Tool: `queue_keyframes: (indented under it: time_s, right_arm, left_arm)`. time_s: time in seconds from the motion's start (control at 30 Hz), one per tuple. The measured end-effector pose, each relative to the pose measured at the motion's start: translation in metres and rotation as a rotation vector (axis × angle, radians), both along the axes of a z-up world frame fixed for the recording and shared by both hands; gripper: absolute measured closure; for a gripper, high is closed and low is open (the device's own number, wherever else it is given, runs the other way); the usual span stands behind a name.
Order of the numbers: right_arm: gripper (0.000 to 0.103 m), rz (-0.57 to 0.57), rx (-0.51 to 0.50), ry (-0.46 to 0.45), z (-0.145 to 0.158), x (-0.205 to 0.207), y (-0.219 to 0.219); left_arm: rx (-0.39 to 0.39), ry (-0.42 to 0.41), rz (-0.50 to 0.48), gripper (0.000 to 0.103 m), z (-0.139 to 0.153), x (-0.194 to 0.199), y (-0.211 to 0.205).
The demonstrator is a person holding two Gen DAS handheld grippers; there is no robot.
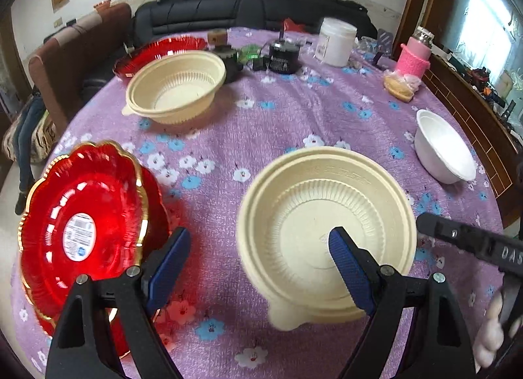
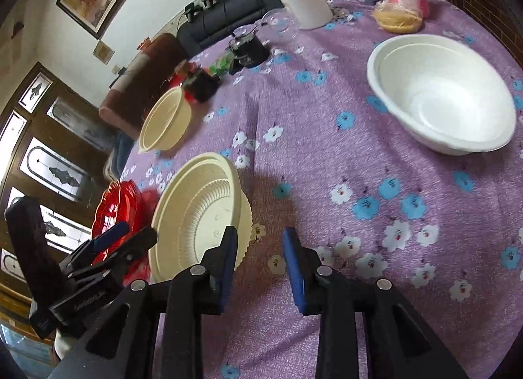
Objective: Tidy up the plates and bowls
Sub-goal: 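Carry the cream bowl onto the red plate stack and open the right gripper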
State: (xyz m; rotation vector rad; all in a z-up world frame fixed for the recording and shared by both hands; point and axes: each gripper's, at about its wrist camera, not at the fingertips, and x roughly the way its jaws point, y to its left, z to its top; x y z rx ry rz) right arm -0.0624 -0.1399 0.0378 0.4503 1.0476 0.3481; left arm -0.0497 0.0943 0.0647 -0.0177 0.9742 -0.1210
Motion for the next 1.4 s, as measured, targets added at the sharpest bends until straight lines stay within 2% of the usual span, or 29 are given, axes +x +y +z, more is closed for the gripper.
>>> queue_keyframes:
  time_s: [0.1, 0.2, 0.27, 0.3, 0.33, 0.43, 0.5, 0.63, 0.67, 0.73, 0.93, 1.2, 1.4]
  right_arm:
    - [0.071, 0.008, 0.008, 0.008, -0.006, 0.001, 0.005]
    - [0.071, -0.047, -0.013, -0.024, -0.004, -0.001, 0.0]
    - [0.071, -0.065, 0.011, -0.044, -0.002, -0.001, -0.005]
    - [0.071, -0.059, 0.022, -0.044, -0.002, -0.001, -0.005]
    - [0.071, -0.043, 0.032, -0.039, -0.003, 0.0, -0.002]
    - [0.071, -0.005, 0.024, -0.03, -0.007, 0.001, 0.01]
    - [0.071, 0.016, 0.021, -0.022, -0.012, 0.002, 0.018]
    - [0.074, 0.021, -0.001, 0.002, -0.023, 0.007, 0.028]
    - [0.084, 0.018, -0.006, 0.005, -0.025, 0.008, 0.028]
    - [0.089, 0.022, -0.004, 0.011, -0.027, 0.008, 0.026]
    - [0.091, 0.008, 0.01, 0.016, -0.024, -0.001, 0.012]
    - [0.091, -0.007, 0.024, -0.045, 0.007, -0.011, 0.009]
    - [0.09, 0.066, 0.032, -0.108, 0.046, 0.0, 0.055]
  left_arm:
    - [-0.019, 0.027, 0.001, 0.018, -0.007, 0.004, 0.0]
    - [-0.032, 0.023, -0.002, 0.018, -0.008, 0.004, 0.0]
    - [-0.045, 0.019, -0.011, 0.019, -0.007, 0.005, 0.001]
    - [-0.045, 0.02, -0.015, 0.025, -0.007, 0.006, 0.0]
    - [-0.041, 0.022, -0.029, 0.037, -0.006, 0.006, -0.001]
    - [-0.04, 0.046, -0.059, 0.065, -0.009, 0.009, -0.006]
    - [-0.052, 0.062, -0.07, 0.069, -0.011, 0.009, -0.008]
    - [-0.062, 0.068, -0.059, 0.069, -0.012, 0.01, -0.006]
    - [-0.063, 0.066, -0.052, 0.069, -0.012, 0.01, -0.004]
    - [-0.073, 0.071, -0.054, 0.069, -0.011, 0.01, -0.004]
    - [-0.038, 0.054, -0.087, 0.072, -0.009, 0.002, -0.021]
    - [-0.079, -0.013, -0.072, 0.072, 0.022, -0.019, -0.011]
    - [-0.105, -0.1, 0.013, 0.072, 0.064, -0.036, 0.042]
